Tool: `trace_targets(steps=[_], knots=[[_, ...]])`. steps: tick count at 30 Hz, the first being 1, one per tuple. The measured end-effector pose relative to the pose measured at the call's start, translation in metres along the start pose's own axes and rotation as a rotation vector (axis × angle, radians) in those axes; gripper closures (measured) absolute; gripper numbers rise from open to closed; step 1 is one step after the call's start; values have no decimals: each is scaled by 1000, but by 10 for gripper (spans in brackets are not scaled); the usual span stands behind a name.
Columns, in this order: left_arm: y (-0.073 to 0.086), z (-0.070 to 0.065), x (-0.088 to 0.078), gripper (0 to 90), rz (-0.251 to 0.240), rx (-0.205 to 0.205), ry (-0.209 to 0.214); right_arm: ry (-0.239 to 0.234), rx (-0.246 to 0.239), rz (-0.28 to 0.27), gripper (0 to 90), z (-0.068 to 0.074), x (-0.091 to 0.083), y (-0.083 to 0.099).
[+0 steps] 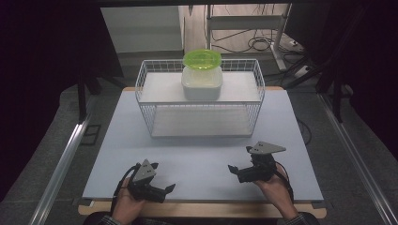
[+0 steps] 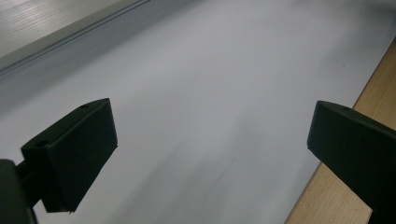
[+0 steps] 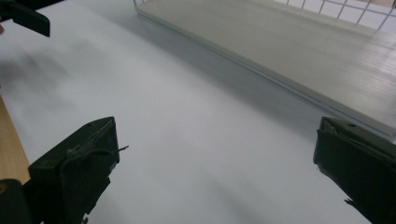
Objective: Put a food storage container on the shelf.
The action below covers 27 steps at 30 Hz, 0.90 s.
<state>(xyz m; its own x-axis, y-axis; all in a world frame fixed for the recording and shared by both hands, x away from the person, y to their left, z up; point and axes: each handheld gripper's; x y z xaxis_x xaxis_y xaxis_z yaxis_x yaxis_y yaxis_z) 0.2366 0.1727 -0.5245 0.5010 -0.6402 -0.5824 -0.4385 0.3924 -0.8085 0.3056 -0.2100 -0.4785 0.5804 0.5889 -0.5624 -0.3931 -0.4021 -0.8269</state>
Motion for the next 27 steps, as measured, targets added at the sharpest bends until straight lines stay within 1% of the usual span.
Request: trace_targets(steps=[4,12,19,27], knots=[[0,0,0,13,0,1,-2,10,10,19,6,-2,-1,10],[0,0,1,12,1,3,-4,18,10,45,6,-3,-2,20],[1,0,1,11,4,5,-5,20,21,89,6,-4,-2,30],[1,0,2,11,10,7,-6,29,11,138,6,-3,2,38]])
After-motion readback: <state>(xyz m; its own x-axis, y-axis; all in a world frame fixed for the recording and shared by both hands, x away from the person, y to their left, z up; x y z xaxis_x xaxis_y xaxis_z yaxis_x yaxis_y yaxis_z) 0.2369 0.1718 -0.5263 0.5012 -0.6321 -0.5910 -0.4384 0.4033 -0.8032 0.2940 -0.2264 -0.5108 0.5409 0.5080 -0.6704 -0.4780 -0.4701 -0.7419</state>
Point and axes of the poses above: each handheld gripper's, and its own axes: x roughly forward along the jaws, y roughly out of its underside, z roughly to its left, and after that the axes turned 4 degrees about y, right-handed
